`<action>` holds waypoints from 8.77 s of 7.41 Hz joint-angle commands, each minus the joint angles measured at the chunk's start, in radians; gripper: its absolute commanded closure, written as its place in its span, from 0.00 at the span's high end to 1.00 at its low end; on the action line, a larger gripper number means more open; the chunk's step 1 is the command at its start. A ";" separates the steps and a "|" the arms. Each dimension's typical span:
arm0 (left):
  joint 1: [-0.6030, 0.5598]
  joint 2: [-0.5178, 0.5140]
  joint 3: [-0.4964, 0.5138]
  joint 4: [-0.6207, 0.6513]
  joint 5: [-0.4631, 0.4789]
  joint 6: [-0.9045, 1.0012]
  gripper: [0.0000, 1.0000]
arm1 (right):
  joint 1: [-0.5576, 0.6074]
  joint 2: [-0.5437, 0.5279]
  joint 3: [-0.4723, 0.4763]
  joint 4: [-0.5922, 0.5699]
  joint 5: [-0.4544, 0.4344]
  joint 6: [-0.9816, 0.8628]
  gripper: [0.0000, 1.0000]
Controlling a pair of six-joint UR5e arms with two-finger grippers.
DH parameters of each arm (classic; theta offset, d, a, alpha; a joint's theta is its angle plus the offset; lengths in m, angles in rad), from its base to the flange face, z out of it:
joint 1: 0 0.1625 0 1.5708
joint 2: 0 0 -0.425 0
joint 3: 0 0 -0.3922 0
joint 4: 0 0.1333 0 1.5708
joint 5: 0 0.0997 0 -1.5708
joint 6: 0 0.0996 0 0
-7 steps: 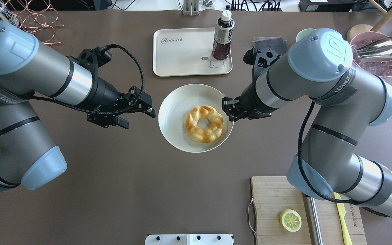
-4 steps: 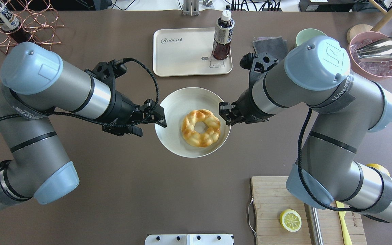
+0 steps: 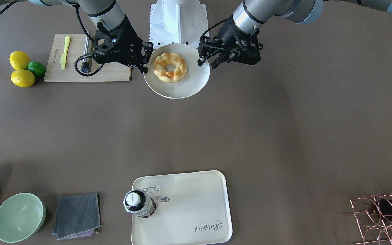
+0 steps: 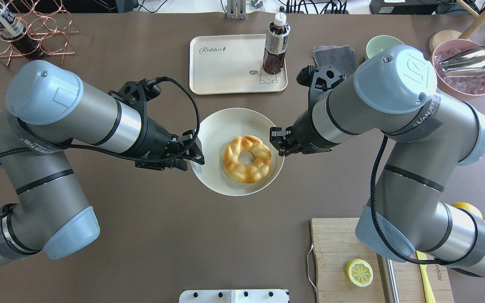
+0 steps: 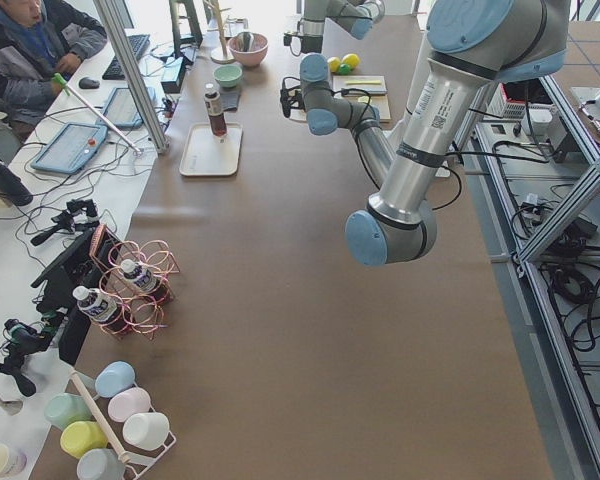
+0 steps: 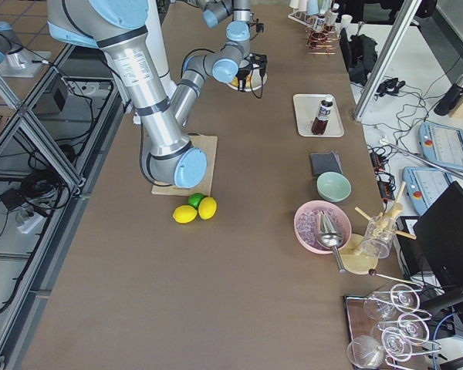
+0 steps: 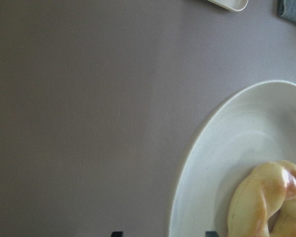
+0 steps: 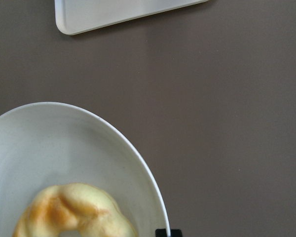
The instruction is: Place donut on tray
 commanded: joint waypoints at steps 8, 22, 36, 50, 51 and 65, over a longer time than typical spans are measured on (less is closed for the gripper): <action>-0.004 -0.003 0.008 -0.002 0.000 -0.060 0.00 | -0.015 0.001 0.030 0.000 -0.047 0.152 1.00; -0.131 -0.429 1.010 -0.446 0.372 -0.746 0.00 | 0.424 -0.421 0.025 -0.117 0.214 -0.883 1.00; -0.097 -0.391 0.966 -0.505 0.355 -0.548 0.96 | 0.429 -0.435 0.017 -0.115 0.212 -0.888 1.00; -0.952 0.715 -0.067 0.426 -0.035 1.765 0.97 | 0.837 -0.576 -0.155 -0.117 0.267 -1.371 1.00; -0.952 0.758 -0.044 0.402 -0.035 1.767 0.97 | 0.855 -0.596 -0.156 -0.117 0.266 -1.369 1.00; -0.950 0.824 -0.027 0.232 -0.035 1.753 0.97 | 0.861 -0.668 -0.116 -0.068 0.203 -1.363 1.00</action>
